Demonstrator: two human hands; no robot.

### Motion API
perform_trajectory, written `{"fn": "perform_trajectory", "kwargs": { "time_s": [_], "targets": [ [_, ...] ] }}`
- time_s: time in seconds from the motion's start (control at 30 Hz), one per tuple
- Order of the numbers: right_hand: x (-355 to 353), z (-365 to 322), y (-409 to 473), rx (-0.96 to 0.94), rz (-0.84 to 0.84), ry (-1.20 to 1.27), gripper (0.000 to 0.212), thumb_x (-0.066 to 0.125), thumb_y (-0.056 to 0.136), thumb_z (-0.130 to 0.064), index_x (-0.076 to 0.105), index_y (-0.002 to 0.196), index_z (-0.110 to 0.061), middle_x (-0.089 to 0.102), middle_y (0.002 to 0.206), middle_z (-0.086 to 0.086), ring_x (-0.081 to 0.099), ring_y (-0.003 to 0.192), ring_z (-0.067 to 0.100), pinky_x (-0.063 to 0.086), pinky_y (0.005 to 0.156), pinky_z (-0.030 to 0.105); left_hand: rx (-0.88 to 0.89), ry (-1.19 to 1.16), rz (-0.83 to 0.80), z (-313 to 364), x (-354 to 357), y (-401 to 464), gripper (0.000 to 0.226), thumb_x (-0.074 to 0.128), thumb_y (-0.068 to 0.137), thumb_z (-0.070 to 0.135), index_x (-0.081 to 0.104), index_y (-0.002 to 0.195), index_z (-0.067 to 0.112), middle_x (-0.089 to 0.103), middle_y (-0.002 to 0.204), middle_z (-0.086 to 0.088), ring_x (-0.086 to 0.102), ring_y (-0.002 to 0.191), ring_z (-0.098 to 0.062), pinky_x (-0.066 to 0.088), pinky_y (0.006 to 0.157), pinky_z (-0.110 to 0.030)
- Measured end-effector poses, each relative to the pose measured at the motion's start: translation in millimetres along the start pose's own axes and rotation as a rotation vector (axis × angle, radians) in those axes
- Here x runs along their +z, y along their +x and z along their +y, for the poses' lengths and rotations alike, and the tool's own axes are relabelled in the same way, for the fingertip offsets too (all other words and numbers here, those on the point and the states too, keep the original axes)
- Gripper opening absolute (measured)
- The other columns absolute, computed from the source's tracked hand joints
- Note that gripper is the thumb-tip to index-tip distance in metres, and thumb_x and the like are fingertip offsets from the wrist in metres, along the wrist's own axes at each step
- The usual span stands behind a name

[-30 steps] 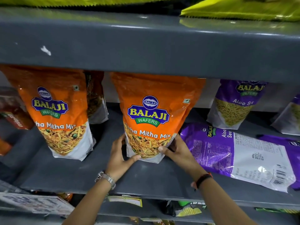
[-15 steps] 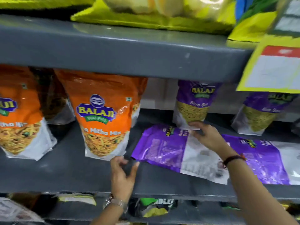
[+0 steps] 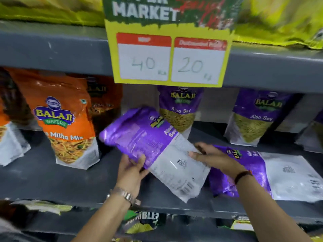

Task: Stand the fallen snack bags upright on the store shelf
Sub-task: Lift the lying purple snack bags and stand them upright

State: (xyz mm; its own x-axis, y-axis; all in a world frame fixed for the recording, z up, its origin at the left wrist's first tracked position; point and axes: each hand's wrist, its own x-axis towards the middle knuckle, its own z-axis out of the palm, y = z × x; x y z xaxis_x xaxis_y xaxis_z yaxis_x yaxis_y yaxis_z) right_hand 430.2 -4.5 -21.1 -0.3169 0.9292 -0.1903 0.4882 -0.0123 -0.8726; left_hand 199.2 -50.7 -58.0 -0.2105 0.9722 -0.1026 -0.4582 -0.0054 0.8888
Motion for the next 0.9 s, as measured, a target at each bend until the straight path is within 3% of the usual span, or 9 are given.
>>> {"fn": "perform_trajectory", "kwargs": {
  "time_s": [0.17,0.3,0.37,0.5,0.6,0.67,0.77,0.83,0.9],
  "targets": [
    [19,3,1,-0.198,0.013,0.169,0.043,0.064,0.074,0.008,0.052,0.105,-0.019,0.063,0.105,0.000,0.064,0.088,-0.003,0.050,0.073,0.011,0.333,0.136,-0.218,45,25,22,0.024,0.049,0.085,0.001,0.056,0.096,0.022,0.073,0.078,0.018,0.063,0.077,0.003,0.053,0.071,-0.014],
    [51,23,14,-0.178,0.199,0.107,0.056,0.081,0.055,-0.045,0.051,0.102,-0.042,0.057,0.120,0.016,0.057,0.112,0.026,0.049,0.097,0.047,0.341,0.209,-0.256,38,15,36,0.026,0.055,0.073,0.018,0.056,0.098,0.025,0.071,0.089,0.014,0.060,0.086,0.005,0.048,0.077,-0.011],
    [58,38,21,-0.174,0.210,0.140,0.056,0.078,0.053,-0.048,0.050,0.102,-0.044,0.056,0.121,0.015,0.056,0.114,0.025,0.046,0.098,0.052,0.270,0.323,-0.313,19,-1,32,0.058,0.072,0.058,0.029,0.049,0.112,0.024,0.063,0.104,0.012,0.058,0.095,0.005,0.048,0.080,-0.012],
    [67,19,-6,-0.197,0.229,0.162,0.050,0.063,0.068,-0.048,0.049,0.115,-0.038,0.059,0.124,-0.002,0.052,0.117,0.010,0.043,0.102,0.030,0.137,0.569,-0.351,-15,-23,33,0.101,0.078,0.044,0.031,0.026,0.130,0.029,0.048,0.128,0.012,0.047,0.118,-0.006,0.041,0.099,-0.027],
    [70,24,-31,-0.181,0.369,0.293,0.052,0.043,0.070,-0.070,0.068,0.089,-0.028,0.072,0.093,-0.015,0.061,0.092,0.000,0.045,0.080,0.011,0.189,0.575,-0.121,-12,-30,43,0.086,0.071,0.068,0.004,0.020,0.136,0.019,0.034,0.144,-0.010,0.033,0.132,-0.023,0.029,0.110,-0.041],
    [69,30,-35,-0.162,0.463,0.338,0.058,0.035,0.069,-0.076,0.070,0.077,-0.031,0.073,0.088,-0.013,0.063,0.085,-0.002,0.047,0.078,0.013,0.280,0.612,-0.028,-8,-32,40,0.066,0.057,0.080,-0.002,0.024,0.135,0.015,0.032,0.144,-0.011,0.030,0.134,-0.024,0.027,0.110,-0.029],
    [65,22,-20,-0.120,0.410,0.467,0.049,0.028,0.084,-0.062,0.058,0.108,-0.031,0.060,0.121,-0.004,0.055,0.109,-0.001,0.040,0.103,0.026,0.325,0.458,-0.013,-9,-28,17,0.055,0.061,0.076,0.041,0.038,0.123,0.022,0.044,0.127,-0.002,0.042,0.122,-0.014,0.033,0.086,0.003],
    [65,10,-3,-0.104,0.315,0.499,0.060,0.021,0.083,-0.059,0.036,0.132,-0.028,0.040,0.141,-0.005,0.036,0.132,0.009,0.021,0.117,0.036,0.309,0.391,-0.081,-16,-23,0,0.078,0.060,0.054,0.073,0.040,0.116,0.030,0.047,0.123,0.005,0.048,0.110,0.006,0.038,0.084,0.001],
    [68,2,11,-0.096,0.212,0.491,0.061,0.016,0.081,-0.064,0.023,0.136,-0.038,0.025,0.150,-0.011,0.021,0.139,0.006,0.010,0.119,0.039,0.276,0.488,-0.213,-28,-18,-11,0.080,0.068,0.050,0.066,0.034,0.117,0.040,0.044,0.126,0.013,0.047,0.109,0.013,0.040,0.086,-0.003]
  ]
}}
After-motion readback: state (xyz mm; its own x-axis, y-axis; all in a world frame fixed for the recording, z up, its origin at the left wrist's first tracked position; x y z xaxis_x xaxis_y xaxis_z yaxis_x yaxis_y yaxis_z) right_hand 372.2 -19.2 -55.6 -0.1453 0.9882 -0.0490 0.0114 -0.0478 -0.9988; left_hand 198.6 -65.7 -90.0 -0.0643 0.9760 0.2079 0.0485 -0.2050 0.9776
